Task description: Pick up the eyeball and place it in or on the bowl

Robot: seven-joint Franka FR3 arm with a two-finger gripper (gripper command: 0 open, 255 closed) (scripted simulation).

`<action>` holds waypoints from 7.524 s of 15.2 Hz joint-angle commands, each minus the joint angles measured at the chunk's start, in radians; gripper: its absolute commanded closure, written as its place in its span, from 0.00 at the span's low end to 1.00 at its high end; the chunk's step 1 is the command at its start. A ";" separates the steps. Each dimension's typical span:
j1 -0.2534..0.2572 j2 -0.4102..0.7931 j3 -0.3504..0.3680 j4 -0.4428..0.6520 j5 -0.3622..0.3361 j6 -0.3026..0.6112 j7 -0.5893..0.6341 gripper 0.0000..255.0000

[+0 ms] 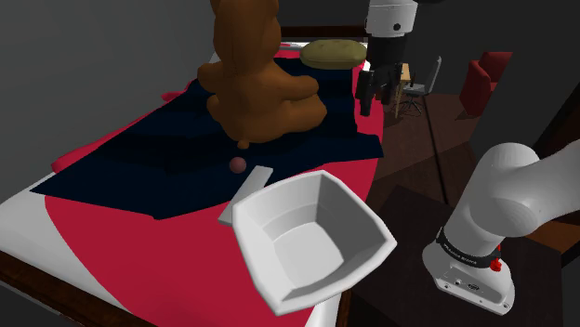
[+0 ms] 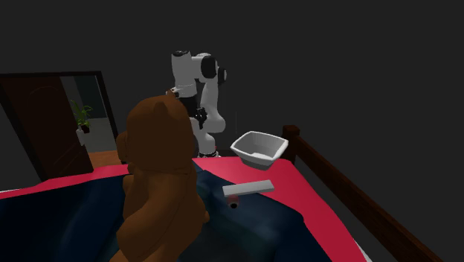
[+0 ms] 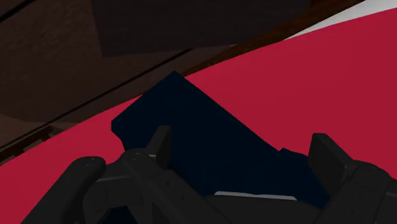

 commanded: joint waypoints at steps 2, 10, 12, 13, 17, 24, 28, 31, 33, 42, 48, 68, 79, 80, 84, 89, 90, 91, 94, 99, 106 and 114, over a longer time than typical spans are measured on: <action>0.004 0.025 0.013 0.003 0.010 0.026 0.013 0.00; 0.031 0.253 0.114 0.072 0.060 0.220 0.116 0.00; 0.036 0.317 0.137 0.102 0.064 0.262 0.142 0.00; 0.038 0.349 0.149 0.119 0.065 0.282 0.155 0.00; 0.046 0.483 0.193 0.200 0.057 0.352 0.210 0.00; 0.066 0.734 0.255 0.391 0.001 0.434 0.316 0.00; 0.089 0.886 0.277 0.533 -0.050 0.454 0.378 0.00; 0.116 1.005 0.285 0.658 -0.093 0.453 0.421 0.00; 0.120 1.020 0.283 0.663 -0.098 0.464 0.426 0.00; 0.124 1.047 0.281 0.611 -0.108 0.542 0.432 0.00; 0.124 1.047 0.281 0.611 -0.108 0.542 0.432 1.00; 0.124 1.024 0.285 0.728 -0.100 0.403 0.429 1.00; 0.131 1.030 0.288 0.884 -0.101 0.252 0.431 1.00; 0.132 1.032 0.288 0.900 -0.102 0.238 0.432 1.00; 0.136 1.044 0.289 0.971 -0.105 0.179 0.434 1.00; 0.145 1.068 0.290 1.073 -0.113 0.100 0.439 1.00; 0.147 1.072 0.290 1.087 -0.114 0.089 0.439 1.00; 0.145 1.028 0.295 1.027 -0.103 0.108 0.447 1.00; 0.148 0.910 0.309 0.872 -0.072 0.150 0.472 1.00; 0.166 0.740 0.332 0.671 -0.021 0.191 0.515 1.00; 0.213 0.535 0.371 0.467 0.050 0.206 0.586 1.00; 0.286 0.340 0.430 0.317 0.133 0.183 0.690 1.00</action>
